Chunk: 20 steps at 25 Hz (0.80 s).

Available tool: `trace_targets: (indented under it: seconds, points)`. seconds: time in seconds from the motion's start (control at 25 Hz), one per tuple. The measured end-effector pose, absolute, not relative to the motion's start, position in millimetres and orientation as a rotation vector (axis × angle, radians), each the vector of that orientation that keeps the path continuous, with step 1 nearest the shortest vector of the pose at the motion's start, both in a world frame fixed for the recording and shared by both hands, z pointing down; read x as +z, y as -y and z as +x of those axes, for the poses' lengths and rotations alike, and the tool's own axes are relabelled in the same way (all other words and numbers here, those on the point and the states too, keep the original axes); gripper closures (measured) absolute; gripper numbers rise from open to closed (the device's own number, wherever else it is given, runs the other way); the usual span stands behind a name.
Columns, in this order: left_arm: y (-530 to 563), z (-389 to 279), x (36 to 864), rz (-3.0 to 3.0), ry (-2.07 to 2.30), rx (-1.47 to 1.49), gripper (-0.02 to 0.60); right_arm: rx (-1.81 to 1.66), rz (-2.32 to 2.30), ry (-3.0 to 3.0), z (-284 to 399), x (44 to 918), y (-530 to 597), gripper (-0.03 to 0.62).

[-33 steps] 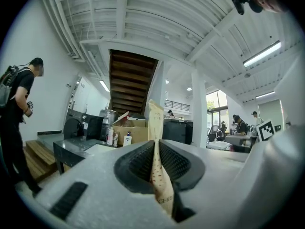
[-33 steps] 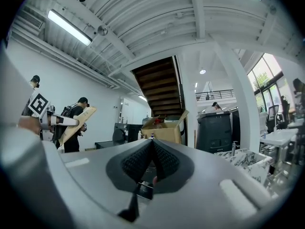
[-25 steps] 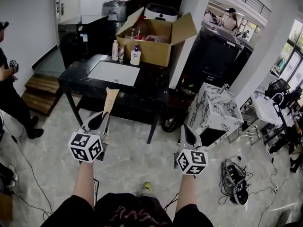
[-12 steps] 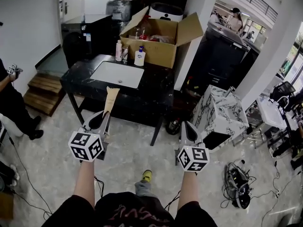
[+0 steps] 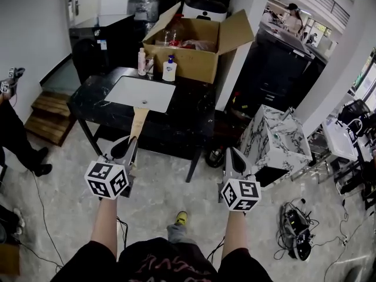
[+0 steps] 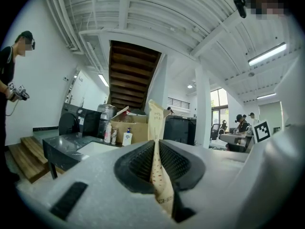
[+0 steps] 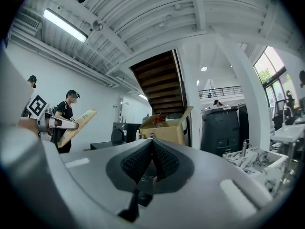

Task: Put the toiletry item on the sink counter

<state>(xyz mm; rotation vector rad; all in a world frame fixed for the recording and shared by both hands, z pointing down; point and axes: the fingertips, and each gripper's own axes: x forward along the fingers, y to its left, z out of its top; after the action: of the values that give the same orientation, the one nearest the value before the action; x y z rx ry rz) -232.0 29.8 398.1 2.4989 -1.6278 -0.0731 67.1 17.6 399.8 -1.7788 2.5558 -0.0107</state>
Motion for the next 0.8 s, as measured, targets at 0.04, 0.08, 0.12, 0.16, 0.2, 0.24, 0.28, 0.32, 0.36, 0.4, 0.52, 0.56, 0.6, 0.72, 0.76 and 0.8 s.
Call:
trace_targets:
  seconds: [0.04, 0.08, 0.12, 0.16, 0.2, 0.24, 0.28, 0.32, 0.36, 0.4, 0.52, 0.56, 0.6, 0.72, 0.76, 0.8]
  points:
    - [-22, -229, 400, 2.499, 1.623, -0.067, 0.551, -0.013, -1.781, -2.553, 69, 401, -10, 0.591]
    - [-14, -227, 402, 2.498, 1.618, -0.062, 0.551, -0.016, -1.782, -2.552, 71, 403, -2, 0.591]
    - [-6, -224, 404, 2.496, 1.615, -0.057, 0.551, -0.021, -1.782, -2.554, 73, 405, 6, 0.591]
    - [3, -221, 406, 2.492, 1.612, -0.053, 0.551, -0.024, -1.782, -2.558, 75, 406, 14, 0.591]
    - [11, -219, 408, 2.488, 1.610, -0.049, 0.551, -0.025, -1.782, -2.561, 76, 408, 23, 0.591]
    - [20, -216, 410, 2.484, 1.609, -0.045, 0.551, -0.026, -1.780, -2.564, 78, 409, 32, 0.591]
    - [29, -214, 412, 2.479, 1.608, -0.041, 0.551, -0.029, -1.777, -2.568, 80, 409, 42, 0.591]
    - [39, -211, 414, 2.474, 1.606, -0.038, 0.551, -0.031, -1.774, -2.573, 82, 410, 51, 0.591]
    - [48, -208, 415, 2.469, 1.605, -0.036, 0.551, -0.033, -1.772, -2.579, 84, 410, 61, 0.591]
    - [57, -205, 416, 2.465, 1.605, -0.034, 0.551, -0.034, -1.770, -2.584, 87, 410, 71, 0.591]
    - [86, -192, 418, 2.455, 1.609, -0.030, 0.551, -0.040, -1.765, -2.596, 99, 412, 101, 0.591]
    - [95, -188, 417, 2.453, 1.612, -0.028, 0.551, -0.041, -1.763, -2.599, 104, 412, 112, 0.591]
    - [105, -183, 417, 2.452, 1.615, -0.025, 0.551, -0.043, -1.759, -2.601, 109, 412, 122, 0.591]
    - [132, -166, 415, 2.448, 1.626, -0.016, 0.551, -0.050, -1.741, -2.602, 124, 412, 152, 0.591]
    - [140, -161, 415, 2.446, 1.628, -0.015, 0.551, -0.050, -1.736, -2.604, 129, 411, 161, 0.591]
    - [147, -156, 414, 2.444, 1.629, -0.012, 0.551, -0.048, -1.731, -2.607, 134, 409, 169, 0.591]
